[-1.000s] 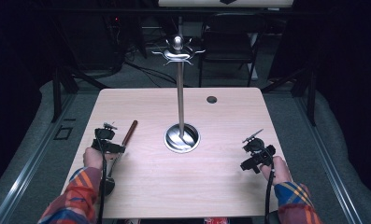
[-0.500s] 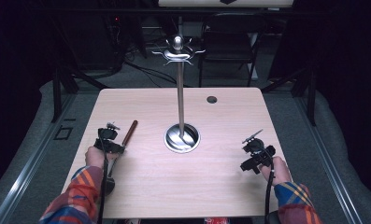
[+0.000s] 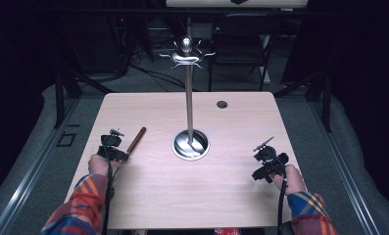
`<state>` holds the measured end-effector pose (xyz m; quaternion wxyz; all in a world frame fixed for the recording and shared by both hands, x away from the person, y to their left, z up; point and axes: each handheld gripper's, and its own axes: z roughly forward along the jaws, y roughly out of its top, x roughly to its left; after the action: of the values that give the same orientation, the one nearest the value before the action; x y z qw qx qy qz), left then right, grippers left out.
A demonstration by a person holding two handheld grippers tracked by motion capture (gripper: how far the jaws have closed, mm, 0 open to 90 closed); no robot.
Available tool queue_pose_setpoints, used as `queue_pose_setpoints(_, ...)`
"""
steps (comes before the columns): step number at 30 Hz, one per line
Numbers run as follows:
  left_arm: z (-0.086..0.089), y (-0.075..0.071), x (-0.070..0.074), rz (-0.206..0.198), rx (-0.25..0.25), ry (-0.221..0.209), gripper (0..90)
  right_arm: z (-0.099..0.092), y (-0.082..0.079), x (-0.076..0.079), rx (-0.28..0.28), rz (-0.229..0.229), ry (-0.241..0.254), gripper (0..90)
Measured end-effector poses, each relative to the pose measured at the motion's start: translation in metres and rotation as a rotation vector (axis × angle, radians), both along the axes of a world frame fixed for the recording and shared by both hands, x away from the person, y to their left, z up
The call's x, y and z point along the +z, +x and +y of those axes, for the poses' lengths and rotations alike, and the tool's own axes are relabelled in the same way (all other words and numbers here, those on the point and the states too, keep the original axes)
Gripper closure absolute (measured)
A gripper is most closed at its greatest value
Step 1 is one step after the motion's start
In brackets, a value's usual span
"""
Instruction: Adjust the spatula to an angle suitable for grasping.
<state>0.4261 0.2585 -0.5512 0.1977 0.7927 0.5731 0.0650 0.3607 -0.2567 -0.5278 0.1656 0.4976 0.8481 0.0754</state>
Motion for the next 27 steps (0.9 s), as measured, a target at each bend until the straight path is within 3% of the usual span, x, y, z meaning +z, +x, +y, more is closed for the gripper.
queue_pose_setpoints(1,0.000,-0.001,0.001,-0.006,0.002,-0.001,84.2,0.000,0.000,-0.002,-0.012,-0.021,0.021,15.2)
queue_pose_setpoints(2,0.001,-0.001,0.002,-0.009,0.001,-0.003,84.2,0.000,0.001,0.001,0.002,0.004,-0.006,15.2)
queue_pose_setpoints(6,0.001,-0.003,0.004,-0.022,0.006,-0.014,84.2,0.001,0.000,-0.001,-0.010,-0.018,0.012,15.2)
queue_pose_setpoints(11,0.001,-0.006,0.008,-0.036,0.000,-0.029,84.2,0.002,-0.001,-0.001,-0.006,-0.012,0.009,15.2)
queue_pose_setpoints(12,0.001,-0.007,0.009,-0.048,0.008,-0.039,84.2,0.001,0.000,0.000,0.006,0.004,0.003,15.2)
queue_pose_setpoints(13,0.001,-0.008,0.011,-0.056,0.011,-0.047,84.3,0.002,-0.001,-0.002,-0.003,-0.008,0.021,15.2)
queue_pose_setpoints(18,0.001,-0.012,0.016,-0.087,0.012,-0.069,84.3,0.004,0.001,-0.001,0.024,0.020,-0.009,15.4)
queue_pose_setpoints(19,0.001,-0.013,0.018,-0.091,0.011,-0.069,84.3,0.005,0.000,-0.003,0.017,0.003,0.019,15.4)
queue_pose_setpoints(21,0.001,-0.016,0.021,-0.103,0.008,-0.076,84.3,0.004,-0.001,0.001,0.030,0.017,-0.007,15.3)
queue_pose_setpoints(23,0.001,-0.018,0.024,-0.118,0.006,-0.077,84.3,0.003,0.000,0.000,0.020,0.004,0.006,15.2)
queue_pose_setpoints(25,0.002,-0.020,0.025,-0.132,0.006,-0.082,84.4,0.003,0.001,0.000,0.029,0.026,-0.022,17.2)
queue_pose_setpoints(27,0.003,-0.024,0.029,-0.169,0.007,-0.095,84.5,0.004,-0.003,0.001,0.023,-0.006,0.019,14.2)
